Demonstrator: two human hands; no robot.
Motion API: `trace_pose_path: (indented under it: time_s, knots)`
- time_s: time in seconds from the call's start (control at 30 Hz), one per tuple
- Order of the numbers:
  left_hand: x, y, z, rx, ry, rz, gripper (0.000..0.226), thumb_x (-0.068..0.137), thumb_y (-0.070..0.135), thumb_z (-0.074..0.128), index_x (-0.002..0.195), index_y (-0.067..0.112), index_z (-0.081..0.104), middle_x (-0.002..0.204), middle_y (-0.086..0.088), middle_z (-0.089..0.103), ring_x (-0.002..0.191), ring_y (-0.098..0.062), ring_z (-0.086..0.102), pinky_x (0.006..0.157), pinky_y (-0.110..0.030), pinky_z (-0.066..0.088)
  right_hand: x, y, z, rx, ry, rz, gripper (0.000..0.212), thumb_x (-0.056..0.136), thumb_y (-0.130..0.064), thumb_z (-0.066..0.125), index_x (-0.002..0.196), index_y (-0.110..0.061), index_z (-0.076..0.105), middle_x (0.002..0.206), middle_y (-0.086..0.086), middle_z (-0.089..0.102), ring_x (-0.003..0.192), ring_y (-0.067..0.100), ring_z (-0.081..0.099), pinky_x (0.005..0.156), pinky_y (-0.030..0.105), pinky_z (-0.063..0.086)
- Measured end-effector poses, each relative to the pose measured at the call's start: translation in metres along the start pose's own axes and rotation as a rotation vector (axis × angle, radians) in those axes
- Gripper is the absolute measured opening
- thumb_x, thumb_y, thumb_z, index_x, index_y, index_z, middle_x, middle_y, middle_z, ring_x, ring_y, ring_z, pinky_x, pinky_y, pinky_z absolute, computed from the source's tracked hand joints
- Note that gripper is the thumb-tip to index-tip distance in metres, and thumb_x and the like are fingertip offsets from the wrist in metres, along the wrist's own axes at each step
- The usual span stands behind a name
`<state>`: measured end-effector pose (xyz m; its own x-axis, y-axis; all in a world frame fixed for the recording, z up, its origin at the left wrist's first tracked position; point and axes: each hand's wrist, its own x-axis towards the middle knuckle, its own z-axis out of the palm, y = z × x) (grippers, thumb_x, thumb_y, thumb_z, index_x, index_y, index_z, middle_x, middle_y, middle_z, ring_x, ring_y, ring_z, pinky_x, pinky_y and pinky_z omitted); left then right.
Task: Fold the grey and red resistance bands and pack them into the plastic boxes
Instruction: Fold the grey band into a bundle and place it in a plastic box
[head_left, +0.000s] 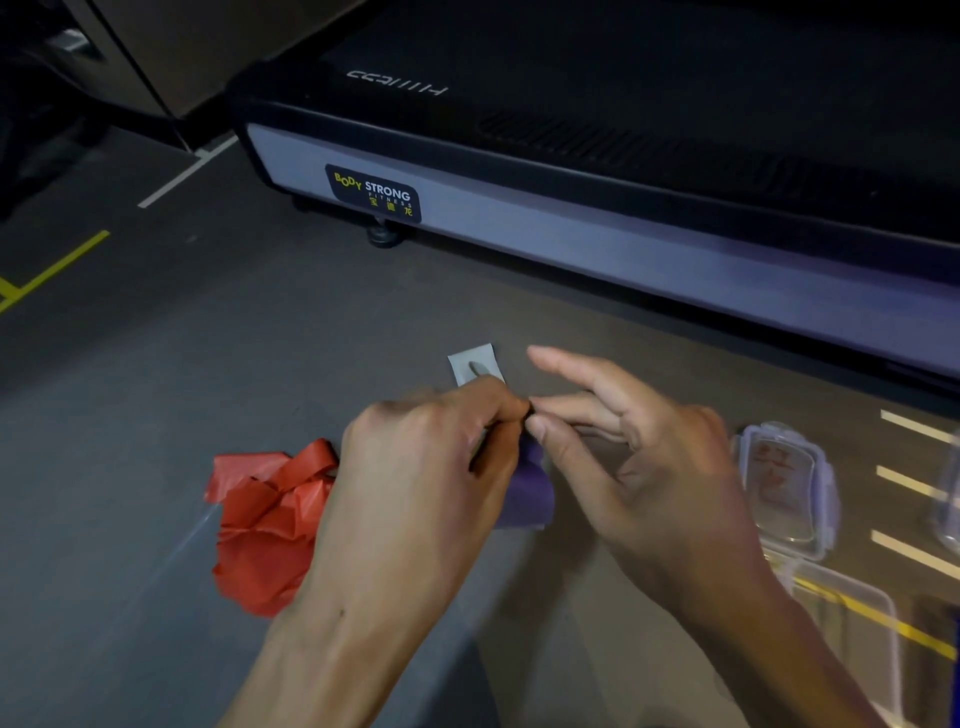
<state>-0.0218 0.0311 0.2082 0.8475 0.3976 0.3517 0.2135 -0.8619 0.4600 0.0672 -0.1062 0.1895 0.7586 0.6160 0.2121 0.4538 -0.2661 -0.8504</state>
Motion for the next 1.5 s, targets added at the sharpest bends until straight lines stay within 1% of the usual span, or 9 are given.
trace_pose_path:
  time_s: [0.17,0.3,0.47,0.63,0.77,0.87,0.93,1.07,1.5]
  knots:
    - [0.0002,-0.0015,0.0003,-0.082,0.014,-0.008,0.007,0.082,0.032,0.068,0.086,0.032,0.074,0.076,0.014,0.074,0.066,-0.004,0.068,0.062,-0.03,0.047,-0.0005,0.0068,0.0038,0.252,0.031,0.123,0.04,0.092,-0.014,0.073,0.12,-0.041,0.066,0.094,-0.026,0.076,0.099,-0.001,0.072,0.098,0.032,0.054]
    - [0.0014,-0.0018,-0.0008,-0.21,0.05,-0.058,0.01,0.081,0.027,0.075,0.087,0.034,0.075,0.085,0.021,0.074,0.073,0.008,0.068,0.067,-0.017,0.049,0.0022,0.0088,0.0021,0.436,0.031,0.174,0.034,0.092,-0.007,0.071,0.114,-0.032,0.067,0.092,-0.014,0.079,0.091,0.005,0.076,0.084,0.019,0.056]
    - [0.0021,0.0015,-0.0059,-0.227,0.021,-0.036,0.013,0.08,0.022,0.077,0.084,0.034,0.075,0.096,0.027,0.071,0.077,0.015,0.065,0.067,-0.002,0.044,0.0032,0.0094,0.003,0.512,0.065,0.203,0.031,0.092,-0.002,0.07,0.112,-0.027,0.068,0.091,-0.009,0.08,0.088,0.008,0.077,0.077,0.015,0.055]
    - [0.0018,0.0024,-0.0068,-0.224,-0.022,-0.029,0.01,0.079,0.023,0.076,0.083,0.032,0.074,0.083,0.024,0.073,0.073,0.009,0.066,0.066,-0.007,0.046,0.0021,0.0089,0.0043,0.444,0.108,0.207,0.028,0.093,-0.009,0.071,0.11,-0.03,0.069,0.091,-0.013,0.079,0.082,0.011,0.077,0.063,0.02,0.06]
    - [0.0017,0.0033,-0.0078,-0.213,-0.067,-0.031,0.009,0.078,0.023,0.076,0.082,0.031,0.074,0.077,0.026,0.073,0.071,0.014,0.065,0.065,-0.003,0.044,0.002,0.0084,0.0038,0.373,0.131,0.186,0.028,0.092,-0.013,0.073,0.11,-0.034,0.07,0.092,-0.015,0.079,0.092,0.005,0.075,0.087,0.032,0.059]
    - [0.0021,0.0048,-0.0083,-0.211,-0.072,-0.022,0.012,0.074,0.019,0.076,0.08,0.029,0.073,0.078,0.028,0.072,0.07,0.022,0.061,0.065,0.004,0.038,0.0026,0.0096,0.0026,0.351,0.131,0.183,0.028,0.093,-0.012,0.073,0.11,-0.035,0.07,0.094,-0.014,0.079,0.094,0.005,0.075,0.093,0.041,0.057]
    - [0.0031,0.0035,-0.0065,-0.192,-0.048,-0.013,0.011,0.074,0.02,0.076,0.081,0.029,0.073,0.084,0.027,0.072,0.071,0.018,0.063,0.065,0.0,0.042,0.0019,0.0094,0.0018,0.341,0.108,0.176,0.029,0.093,-0.013,0.072,0.113,-0.034,0.07,0.095,-0.015,0.079,0.096,0.005,0.075,0.095,0.042,0.057]
    - [0.0031,-0.0008,-0.0023,-0.132,0.007,-0.024,0.01,0.078,0.028,0.073,0.086,0.034,0.074,0.078,0.019,0.074,0.067,0.003,0.068,0.063,-0.021,0.048,-0.0006,0.0056,0.0015,0.294,0.055,0.16,0.029,0.094,-0.016,0.071,0.116,-0.034,0.069,0.096,-0.022,0.077,0.099,0.0,0.073,0.097,0.037,0.055]
    - [0.0031,-0.0009,-0.0014,-0.149,0.028,-0.045,0.007,0.081,0.029,0.073,0.086,0.033,0.075,0.08,0.021,0.074,0.068,0.004,0.068,0.063,-0.024,0.05,0.0005,0.0035,0.001,0.137,0.028,0.114,0.04,0.088,-0.026,0.075,0.123,-0.043,0.066,0.098,-0.035,0.072,0.106,-0.008,0.067,0.106,0.038,0.049]
